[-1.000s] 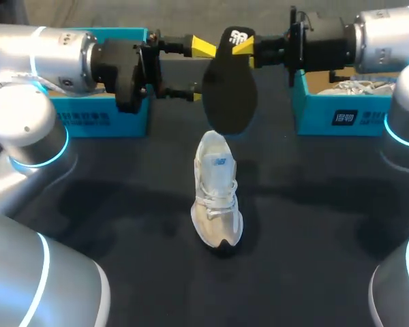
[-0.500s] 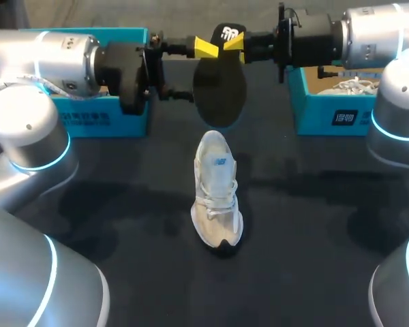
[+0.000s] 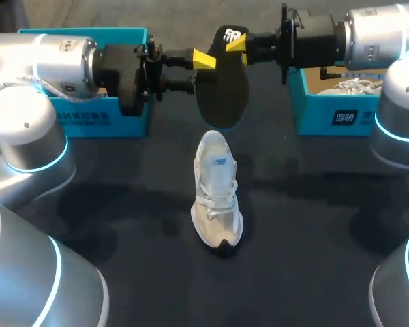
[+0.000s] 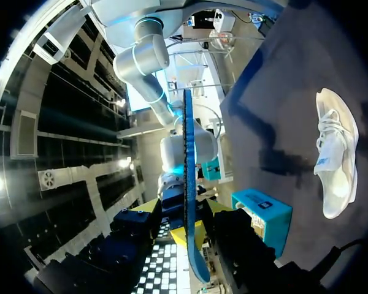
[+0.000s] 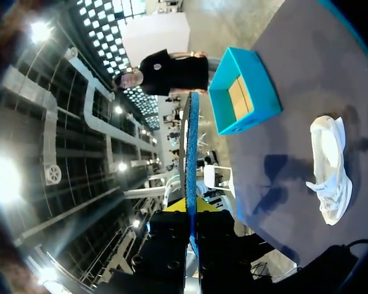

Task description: Take the shoe out of the shoebox, open the shoe tongue, remove and reinsert the insole, then place the shoe into the shoebox

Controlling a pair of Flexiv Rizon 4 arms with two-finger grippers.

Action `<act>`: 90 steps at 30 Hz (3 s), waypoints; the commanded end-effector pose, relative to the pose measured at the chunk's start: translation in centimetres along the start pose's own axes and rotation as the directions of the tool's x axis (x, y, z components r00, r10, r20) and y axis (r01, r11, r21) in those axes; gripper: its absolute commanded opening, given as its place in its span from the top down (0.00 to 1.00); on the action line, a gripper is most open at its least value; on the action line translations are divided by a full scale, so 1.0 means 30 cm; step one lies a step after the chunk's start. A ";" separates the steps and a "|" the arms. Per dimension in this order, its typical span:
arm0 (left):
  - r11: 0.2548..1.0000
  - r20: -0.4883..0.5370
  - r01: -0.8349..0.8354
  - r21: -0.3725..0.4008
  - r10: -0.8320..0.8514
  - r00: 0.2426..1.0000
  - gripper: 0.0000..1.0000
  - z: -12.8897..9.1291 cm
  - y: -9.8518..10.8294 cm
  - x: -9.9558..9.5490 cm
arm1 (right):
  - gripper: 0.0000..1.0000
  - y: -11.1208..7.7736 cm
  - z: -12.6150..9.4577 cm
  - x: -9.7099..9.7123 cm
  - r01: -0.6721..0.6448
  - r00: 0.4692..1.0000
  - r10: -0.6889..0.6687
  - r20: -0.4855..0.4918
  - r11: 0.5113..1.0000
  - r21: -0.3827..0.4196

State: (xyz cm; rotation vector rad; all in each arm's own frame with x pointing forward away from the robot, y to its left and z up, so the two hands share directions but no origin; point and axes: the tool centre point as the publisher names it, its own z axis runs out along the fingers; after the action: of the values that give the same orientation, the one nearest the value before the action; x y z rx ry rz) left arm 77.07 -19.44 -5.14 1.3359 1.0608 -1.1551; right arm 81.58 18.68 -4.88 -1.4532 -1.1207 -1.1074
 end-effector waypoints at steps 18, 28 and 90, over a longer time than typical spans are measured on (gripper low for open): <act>1.000 0.007 0.011 -0.003 -0.011 1.000 1.00 0.037 0.028 0.027 | 0.00 -0.017 0.024 -0.008 0.039 0.999 -0.039 -0.037 0.999 0.002; 1.000 0.009 0.013 -0.013 -0.013 1.000 1.00 0.002 0.021 0.021 | 0.00 -0.059 -0.077 -0.052 0.099 0.994 -0.099 -0.038 0.995 0.004; 0.664 0.005 0.741 0.099 -0.745 0.667 1.00 -0.044 -0.019 -0.043 | 0.00 -0.128 -0.334 -0.115 0.242 0.970 -0.244 -0.016 0.968 -0.067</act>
State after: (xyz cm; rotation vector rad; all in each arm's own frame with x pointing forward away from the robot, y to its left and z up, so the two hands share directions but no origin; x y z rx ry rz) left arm 76.29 -18.64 -4.17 1.0647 1.4208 -1.5616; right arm 76.17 8.69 -6.35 -1.3718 -1.2825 -1.3378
